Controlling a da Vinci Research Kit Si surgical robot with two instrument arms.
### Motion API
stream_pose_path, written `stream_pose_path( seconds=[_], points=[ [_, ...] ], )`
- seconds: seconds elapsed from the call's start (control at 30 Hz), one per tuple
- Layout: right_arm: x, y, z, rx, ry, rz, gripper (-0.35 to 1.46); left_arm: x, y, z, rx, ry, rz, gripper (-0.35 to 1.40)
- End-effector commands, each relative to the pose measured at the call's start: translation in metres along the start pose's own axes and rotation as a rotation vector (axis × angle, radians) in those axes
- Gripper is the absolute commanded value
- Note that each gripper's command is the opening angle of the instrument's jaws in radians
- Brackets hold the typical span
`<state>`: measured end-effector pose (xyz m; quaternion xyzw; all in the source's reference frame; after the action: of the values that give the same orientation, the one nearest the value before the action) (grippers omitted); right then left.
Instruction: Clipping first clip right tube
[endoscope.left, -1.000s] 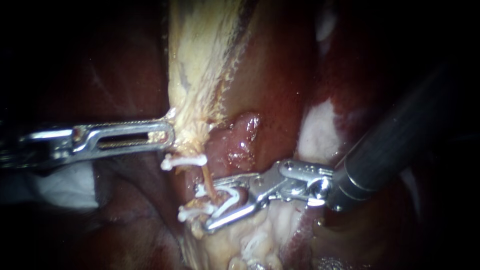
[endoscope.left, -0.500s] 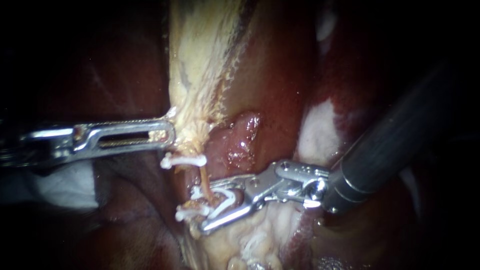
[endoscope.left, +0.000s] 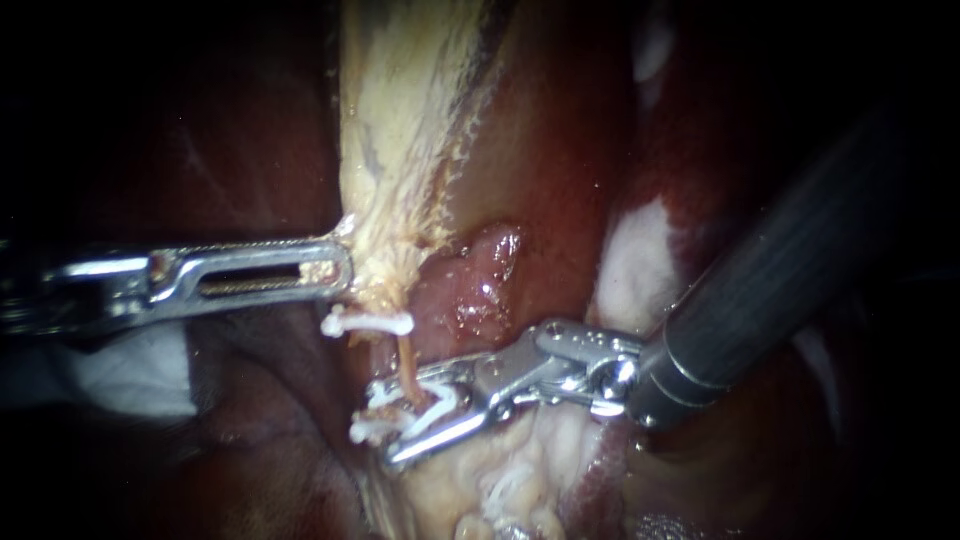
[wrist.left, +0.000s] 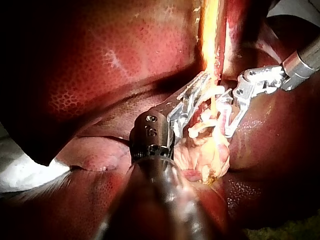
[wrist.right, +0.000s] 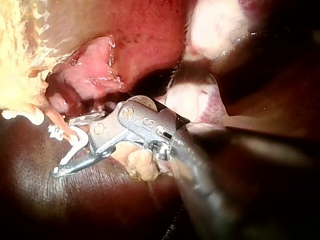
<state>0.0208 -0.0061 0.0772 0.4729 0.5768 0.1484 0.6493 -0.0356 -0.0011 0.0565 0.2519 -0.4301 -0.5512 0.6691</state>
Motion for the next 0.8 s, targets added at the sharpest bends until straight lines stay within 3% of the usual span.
stream_pose_path(
  seconds=[0.03, 0.13, 0.3, 0.8],
  points=[
    [0.0001, 0.0001, -0.0002, -0.013, 0.006, 0.016, 0.16, 0.0, 0.0, 0.0, 0.0, 0.0, 0.0, -0.35],
    [0.0003, 0.0003, -0.0009, -0.037, -0.001, 0.031, -0.35, 0.0, 0.0, 0.0, 0.0, 0.0, 0.0, -0.35],
    [0.0006, 0.0006, -0.0016, -0.063, -0.037, 0.036, -0.35, 0.0, 0.0001, 0.0, 0.001, 0.0, 0.0, -0.35],
    [0.0006, 0.0005, -0.0016, -0.064, -0.037, 0.035, -0.35, -0.0001, 0.0002, 0.0, 0.001, 0.0, 0.0, -0.35]
  ],
)
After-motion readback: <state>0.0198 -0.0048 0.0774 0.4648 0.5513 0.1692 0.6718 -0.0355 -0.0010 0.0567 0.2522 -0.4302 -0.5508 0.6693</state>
